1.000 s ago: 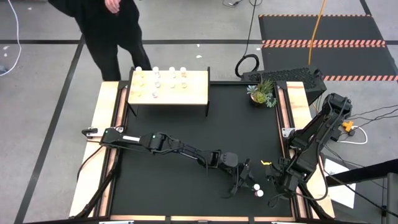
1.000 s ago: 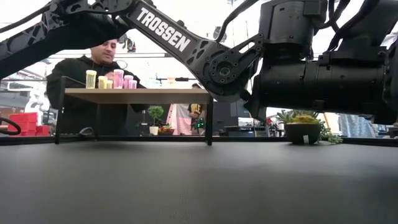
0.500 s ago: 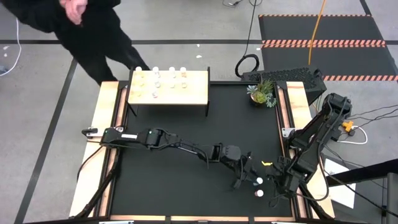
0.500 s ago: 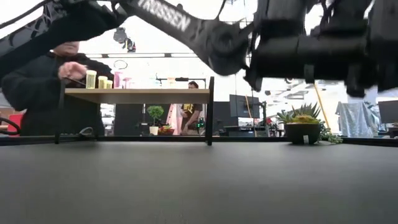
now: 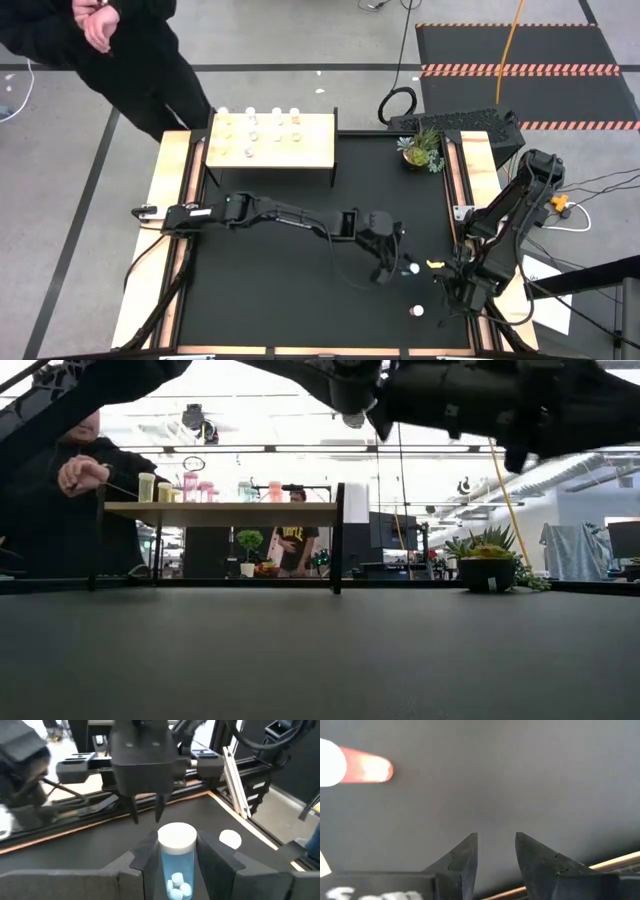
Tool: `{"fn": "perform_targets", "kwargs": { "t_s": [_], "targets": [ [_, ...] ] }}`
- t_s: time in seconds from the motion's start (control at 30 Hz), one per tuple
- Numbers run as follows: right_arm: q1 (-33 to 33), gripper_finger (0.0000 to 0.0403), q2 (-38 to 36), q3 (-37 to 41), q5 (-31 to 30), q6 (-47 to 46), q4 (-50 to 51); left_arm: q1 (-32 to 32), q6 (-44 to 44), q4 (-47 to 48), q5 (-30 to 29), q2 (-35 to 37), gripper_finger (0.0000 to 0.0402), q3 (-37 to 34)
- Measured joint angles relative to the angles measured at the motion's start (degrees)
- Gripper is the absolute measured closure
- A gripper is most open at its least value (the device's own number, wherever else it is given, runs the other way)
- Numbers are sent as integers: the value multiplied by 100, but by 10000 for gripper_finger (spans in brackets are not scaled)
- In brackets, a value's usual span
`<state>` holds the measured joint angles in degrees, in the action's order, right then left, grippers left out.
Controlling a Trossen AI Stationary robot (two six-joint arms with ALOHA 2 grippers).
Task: Pick and place medicine bottles onto shelf by color
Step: Put the blue medicine bottle aligned with the other blue medicine bottle on the shelf
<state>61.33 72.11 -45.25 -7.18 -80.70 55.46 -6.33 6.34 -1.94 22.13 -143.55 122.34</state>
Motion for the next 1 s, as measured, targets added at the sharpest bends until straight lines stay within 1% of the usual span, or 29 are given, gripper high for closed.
{"fn": "perform_targets", "kwargs": {
  "t_s": [0.37,0.43,0.6,0.67,0.7,0.77,0.87,0.93,1.0],
  "targets": [
    [143,277,-2,20,-597,-222,199,105,341,1695,-19,597,277,-2],
    [148,277,-8,105,-629,-286,174,105,342,1963,-17,707,277,0],
    [148,277,-12,363,-629,-311,93,92,510,2999,-16,995,277,-6],
    [148,277,-12,466,-629,-314,18,74,559,3167,-11,1156,277,-107],
    [148,277,-13,509,-629,-314,-23,68,560,3176,-15,1305,277,-254],
    [148,277,-13,592,-630,-325,-105,62,509,3088,-13,1627,277,-765],
    [148,277,-15,712,-633,-455,-200,63,230,2606,-149,2315,277,-1935],
    [146,277,-11,792,-660,-512,-300,64,-6,2061,-503,2900,277,-2812],
    [145,277,-13,846,-796,-556,-367,77,-292,1532,-1087,3589,277,-3675]
  ]
}}
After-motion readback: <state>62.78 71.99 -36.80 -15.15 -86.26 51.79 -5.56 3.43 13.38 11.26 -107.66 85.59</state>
